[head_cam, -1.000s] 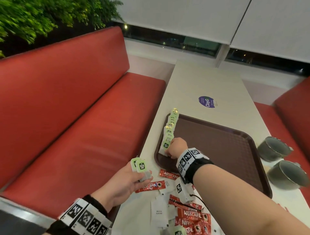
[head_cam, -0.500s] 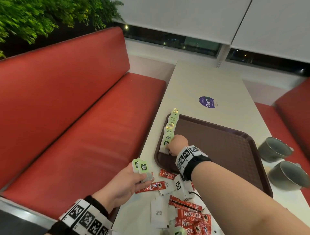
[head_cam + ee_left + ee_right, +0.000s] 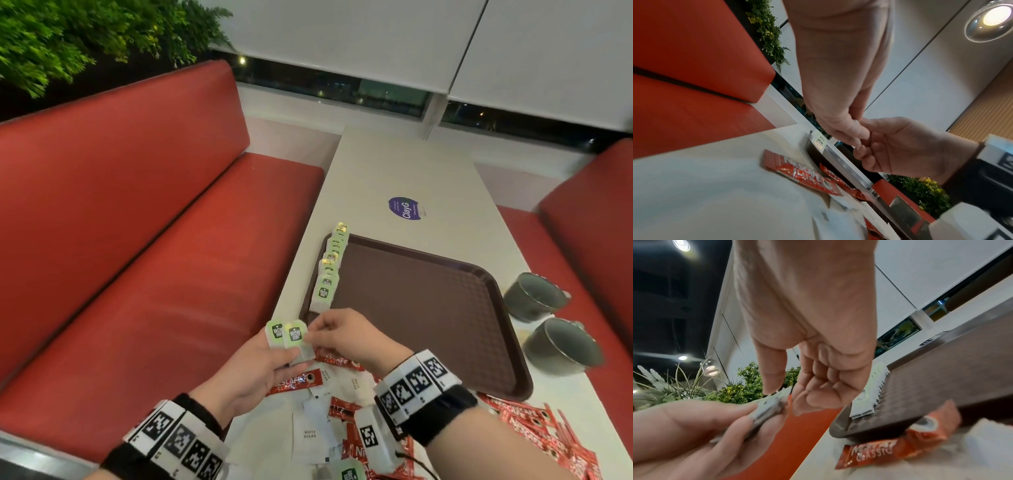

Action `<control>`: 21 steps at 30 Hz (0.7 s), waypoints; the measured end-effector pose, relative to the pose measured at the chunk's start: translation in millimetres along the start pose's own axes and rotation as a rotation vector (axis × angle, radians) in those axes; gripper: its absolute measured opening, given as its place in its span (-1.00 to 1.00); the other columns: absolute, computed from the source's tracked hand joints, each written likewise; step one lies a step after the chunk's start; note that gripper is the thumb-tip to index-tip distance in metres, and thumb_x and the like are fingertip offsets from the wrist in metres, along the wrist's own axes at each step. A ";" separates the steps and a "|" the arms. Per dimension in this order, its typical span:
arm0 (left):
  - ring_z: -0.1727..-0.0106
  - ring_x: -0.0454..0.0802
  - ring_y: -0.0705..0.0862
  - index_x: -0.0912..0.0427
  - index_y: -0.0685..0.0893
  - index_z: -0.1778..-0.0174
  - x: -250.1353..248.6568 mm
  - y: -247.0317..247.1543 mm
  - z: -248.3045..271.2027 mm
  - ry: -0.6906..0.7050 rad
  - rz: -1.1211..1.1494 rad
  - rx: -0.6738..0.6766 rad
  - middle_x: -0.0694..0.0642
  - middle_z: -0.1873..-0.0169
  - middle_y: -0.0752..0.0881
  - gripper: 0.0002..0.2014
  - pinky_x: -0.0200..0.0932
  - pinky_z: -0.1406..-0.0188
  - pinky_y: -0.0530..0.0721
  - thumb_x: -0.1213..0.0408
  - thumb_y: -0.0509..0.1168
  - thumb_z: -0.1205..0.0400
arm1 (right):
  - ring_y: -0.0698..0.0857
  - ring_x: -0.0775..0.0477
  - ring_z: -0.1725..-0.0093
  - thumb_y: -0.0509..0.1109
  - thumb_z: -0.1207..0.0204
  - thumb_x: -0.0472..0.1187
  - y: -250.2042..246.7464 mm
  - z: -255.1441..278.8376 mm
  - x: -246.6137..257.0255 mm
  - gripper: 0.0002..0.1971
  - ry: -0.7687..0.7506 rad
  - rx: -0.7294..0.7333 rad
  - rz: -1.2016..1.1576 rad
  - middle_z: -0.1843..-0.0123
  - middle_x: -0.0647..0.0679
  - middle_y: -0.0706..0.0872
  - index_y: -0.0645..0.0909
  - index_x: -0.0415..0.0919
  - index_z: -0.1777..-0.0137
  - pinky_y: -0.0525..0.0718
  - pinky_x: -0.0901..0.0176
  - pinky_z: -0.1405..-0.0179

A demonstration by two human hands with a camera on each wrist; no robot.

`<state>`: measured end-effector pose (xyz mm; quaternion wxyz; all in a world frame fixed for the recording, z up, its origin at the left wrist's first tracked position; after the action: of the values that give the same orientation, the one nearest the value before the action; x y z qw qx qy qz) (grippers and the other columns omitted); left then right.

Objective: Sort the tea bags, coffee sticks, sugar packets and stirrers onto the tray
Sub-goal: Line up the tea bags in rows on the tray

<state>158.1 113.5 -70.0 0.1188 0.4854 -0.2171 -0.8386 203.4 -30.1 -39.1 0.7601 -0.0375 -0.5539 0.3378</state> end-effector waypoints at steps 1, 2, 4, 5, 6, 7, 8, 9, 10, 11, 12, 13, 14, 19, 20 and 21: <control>-0.10 0.16 0.76 0.21 0.59 -0.23 -0.2 2.7 -0.9 0.006 -0.010 0.002 0.24 -0.09 0.77 -0.66 -0.19 0.18 0.79 0.64 0.17 -0.64 | 0.60 0.12 0.34 0.53 -0.46 -0.18 1.2 2.7 -2.7 -0.86 -0.006 0.011 0.004 0.28 -0.02 0.69 0.71 -0.24 0.09 0.60 0.32 0.31; -0.09 0.13 0.76 0.20 0.60 -0.20 -0.4 5.4 -1.8 0.010 -0.025 0.001 0.21 -0.07 0.78 -0.68 -0.18 0.16 0.79 0.63 0.17 -0.64 | 0.58 0.15 0.37 0.53 -0.45 -0.20 1.8 5.1 -4.6 -0.90 -0.013 0.016 0.016 0.31 0.01 0.67 0.70 -0.21 0.15 0.57 0.34 0.34; -0.06 0.10 0.77 0.16 0.63 -0.13 -0.9 11.5 -2.6 0.017 -0.050 0.005 0.17 -0.02 0.81 -0.70 -0.17 0.13 0.79 0.61 0.18 -0.64 | 0.51 0.22 0.47 0.53 -0.45 -0.23 0.4 8.5 -7.6 -0.85 -0.022 0.000 0.039 0.39 0.07 0.60 0.62 -0.11 0.29 0.48 0.42 0.46; -0.06 0.10 0.77 0.16 0.64 -0.13 -1.2 14.3 -2.6 0.019 -0.057 0.012 0.17 -0.01 0.81 -0.72 -0.17 0.13 0.79 0.59 0.19 -0.65 | 0.48 0.23 0.51 0.52 -0.46 -0.25 -2.0 9.2 -9.3 -0.80 -0.019 -0.018 0.027 0.42 0.07 0.58 0.59 -0.10 0.33 0.45 0.43 0.52; -0.07 0.12 0.76 0.18 0.64 -0.14 -1.5 16.1 -2.5 0.020 -0.061 0.012 0.18 -0.01 0.81 -0.74 -0.17 0.14 0.79 0.57 0.20 -0.65 | 0.47 0.21 0.54 0.51 -0.47 -0.25 -5.7 9.5 -11.1 -0.80 -0.008 -0.042 0.003 0.43 0.05 0.57 0.58 -0.12 0.33 0.44 0.40 0.54; -0.08 0.14 0.76 0.22 0.64 -0.14 -1.5 16.0 -2.7 0.016 -0.059 0.003 0.21 -0.01 0.81 -0.75 -0.17 0.15 0.79 0.57 0.20 -0.65 | 0.47 0.16 0.54 0.51 -0.47 -0.26 -10.5 9.2 -12.9 -0.82 0.005 -0.076 -0.029 0.43 0.01 0.58 0.59 -0.16 0.31 0.45 0.35 0.55; -0.10 0.17 0.75 0.25 0.63 -0.14 -0.8 13.9 -3.2 0.005 -0.050 -0.020 0.25 -0.03 0.79 -0.76 -0.15 0.14 0.79 0.58 0.21 -0.64 | 0.48 0.12 0.54 0.50 -0.48 -0.27 -16.3 8.4 -15.8 -0.84 0.025 -0.121 -0.060 0.43 -0.04 0.59 0.60 -0.20 0.28 0.46 0.31 0.56; -0.12 0.20 0.74 0.28 0.61 -0.15 0.2 10.6 -3.8 -0.013 -0.036 -0.047 0.30 -0.05 0.76 -0.76 -0.11 0.10 0.80 0.59 0.19 -0.64 | 0.48 0.10 0.56 0.49 -0.49 -0.28 -22.6 6.2 -18.7 -0.85 0.048 -0.176 -0.087 0.44 -0.06 0.61 0.60 -0.23 0.27 0.46 0.30 0.57; -0.14 0.23 0.73 0.30 0.57 -0.19 1.6 6.6 -4.2 -0.035 -0.025 -0.072 0.36 -0.08 0.73 -0.75 -0.07 0.04 0.79 0.59 0.15 -0.66 | 0.49 0.08 0.56 0.47 -0.50 -0.29 -28.8 2.1 -22.9 -0.85 0.078 -0.233 -0.106 0.45 -0.08 0.62 0.59 -0.23 0.27 0.47 0.30 0.57; -0.14 0.25 0.72 0.31 0.51 -0.25 3.1 2.1 -4.2 -0.053 -0.019 -0.092 0.40 -0.10 0.69 -0.73 -0.03 -0.01 0.77 0.59 0.10 -0.67 | 0.51 0.06 0.55 0.45 -0.51 -0.30 -33.7 -2.7 -26.3 -0.84 0.113 -0.283 -0.117 0.44 -0.09 0.64 0.57 -0.22 0.27 0.49 0.28 0.55; -0.14 0.26 0.71 0.29 0.45 -0.30 4.4 -1.9 -4.0 -0.065 -0.022 -0.107 0.42 -0.12 0.67 -0.69 0.00 -0.05 0.75 0.59 0.06 -0.68 | 0.54 0.05 0.52 0.43 -0.52 -0.32 -37.5 -8.5 -28.4 -0.85 0.144 -0.320 -0.117 0.42 -0.10 0.66 0.56 -0.22 0.26 0.53 0.27 0.52; -0.13 0.26 0.71 0.27 0.41 -0.33 5.1 -5.6 -3.3 -0.071 -0.028 -0.117 0.43 -0.13 0.66 -0.67 0.01 -0.07 0.73 0.60 0.03 -0.68 | 0.56 0.04 0.49 0.42 -0.53 -0.34 -39.1 -15.3 -29.8 -0.86 0.168 -0.343 -0.111 0.39 -0.11 0.67 0.55 -0.22 0.24 0.57 0.27 0.48; -0.13 0.25 0.71 0.26 0.38 -0.35 5.3 -8.6 -2.3 -0.072 -0.036 -0.125 0.42 -0.14 0.65 -0.66 0.00 -0.07 0.72 0.60 0.01 -0.69 | 0.58 0.04 0.46 0.40 -0.53 -0.36 -38.9 -22.7 -30.3 -0.87 0.191 -0.351 -0.098 0.36 -0.13 0.67 0.55 -0.23 0.23 0.61 0.29 0.46; -0.14 0.25 0.70 0.23 0.39 -0.35 3.8 -16.6 3.6 -0.078 -0.040 -0.158 0.39 -0.16 0.65 -0.66 0.01 -0.07 0.72 0.60 0.04 -0.69 | 0.61 0.01 0.47 0.40 -0.53 -0.38 -26.6 -59.0 -31.7 -0.83 0.331 -0.276 -0.026 0.34 -0.14 0.68 0.53 -0.20 0.24 0.66 0.27 0.38; -0.14 0.25 0.71 0.24 0.41 -0.34 3.2 -19.0 5.5 -0.076 -0.043 -0.162 0.39 -0.16 0.65 -0.67 -0.01 -0.04 0.74 0.60 0.06 -0.69 | 0.62 0.02 0.48 0.40 -0.53 -0.38 -23.7 -64.2 -30.8 -0.88 0.358 -0.255 -0.020 0.34 -0.14 0.68 0.54 -0.21 0.18 0.66 0.27 0.39; -0.12 0.24 0.72 0.26 0.43 -0.34 2.6 -21.4 7.0 -0.071 -0.043 -0.165 0.39 -0.16 0.65 -0.68 -0.04 0.01 0.77 0.59 0.08 -0.69 | 0.62 0.02 0.49 0.40 -0.53 -0.38 -21.4 -68.6 -29.7 -0.91 0.380 -0.242 -0.014 0.34 -0.13 0.69 0.56 -0.21 0.08 0.66 0.28 0.43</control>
<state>151.0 132.9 -79.2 0.1327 0.4483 -0.1410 -0.8727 268.3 -41.3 -80.5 0.8430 -0.1873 -0.4376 0.2505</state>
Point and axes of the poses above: each hand's wrist, its own z-axis away from the middle knuckle, its own y-axis out of the palm, x = y × z, the point moved 4 cm from there along -z, towards the middle knuckle
